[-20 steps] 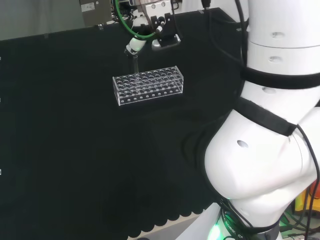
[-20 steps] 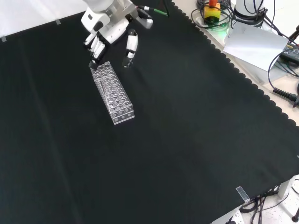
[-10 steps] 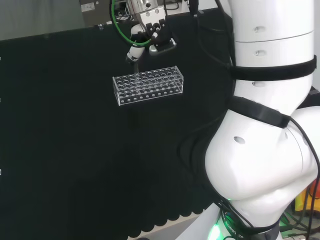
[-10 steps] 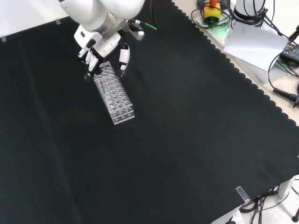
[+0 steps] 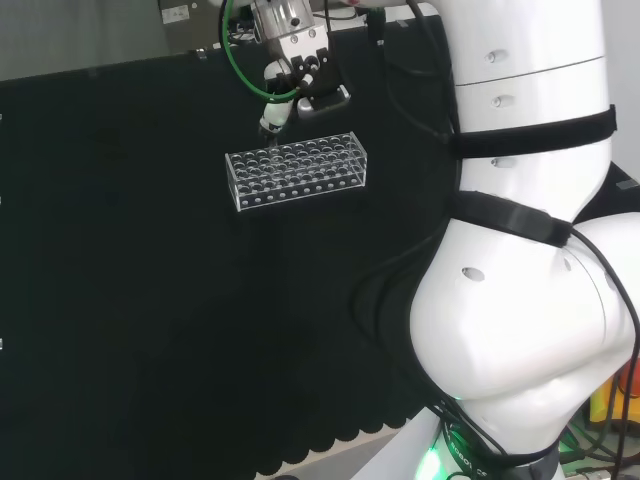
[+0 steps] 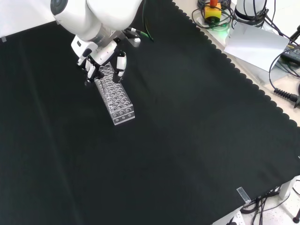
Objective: Pick up the test tube.
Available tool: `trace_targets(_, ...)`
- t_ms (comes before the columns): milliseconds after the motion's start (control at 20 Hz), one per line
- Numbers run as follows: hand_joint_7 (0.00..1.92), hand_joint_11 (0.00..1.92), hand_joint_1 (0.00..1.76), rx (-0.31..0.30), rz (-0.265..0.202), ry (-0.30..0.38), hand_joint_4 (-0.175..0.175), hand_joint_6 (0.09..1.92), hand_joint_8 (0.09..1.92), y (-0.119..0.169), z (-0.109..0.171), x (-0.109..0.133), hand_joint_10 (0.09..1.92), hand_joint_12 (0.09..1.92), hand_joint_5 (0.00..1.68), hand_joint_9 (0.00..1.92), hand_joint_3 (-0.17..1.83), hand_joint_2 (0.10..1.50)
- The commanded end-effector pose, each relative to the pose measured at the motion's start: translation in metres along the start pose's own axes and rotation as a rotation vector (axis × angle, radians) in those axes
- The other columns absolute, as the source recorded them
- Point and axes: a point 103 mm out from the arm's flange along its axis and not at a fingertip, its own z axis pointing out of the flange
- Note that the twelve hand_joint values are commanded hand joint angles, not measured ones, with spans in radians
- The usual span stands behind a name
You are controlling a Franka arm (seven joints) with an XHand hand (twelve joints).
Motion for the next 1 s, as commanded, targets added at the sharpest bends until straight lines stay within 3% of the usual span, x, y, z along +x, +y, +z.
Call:
trace_targets(50,0.89,0.19,0.72,0.017,0.012,0.034,-0.135,0.20,0.77,0.008,0.009,0.003,0.75,1.52,0.51,0.68,0.40,0.87)
trace_targets(400,0.98,0.28,0.79,-0.011,0.036,0.103,-0.142,0.62,0.74,0.016,0.013,0.006,0.71,1.49,0.48,0.76,0.49,0.82)
trace_targets(1000,1.08,0.38,0.85,0.010,0.090,0.272,-0.163,0.75,0.74,0.025,0.027,0.007,0.70,1.45,0.59,0.86,0.52,0.79)
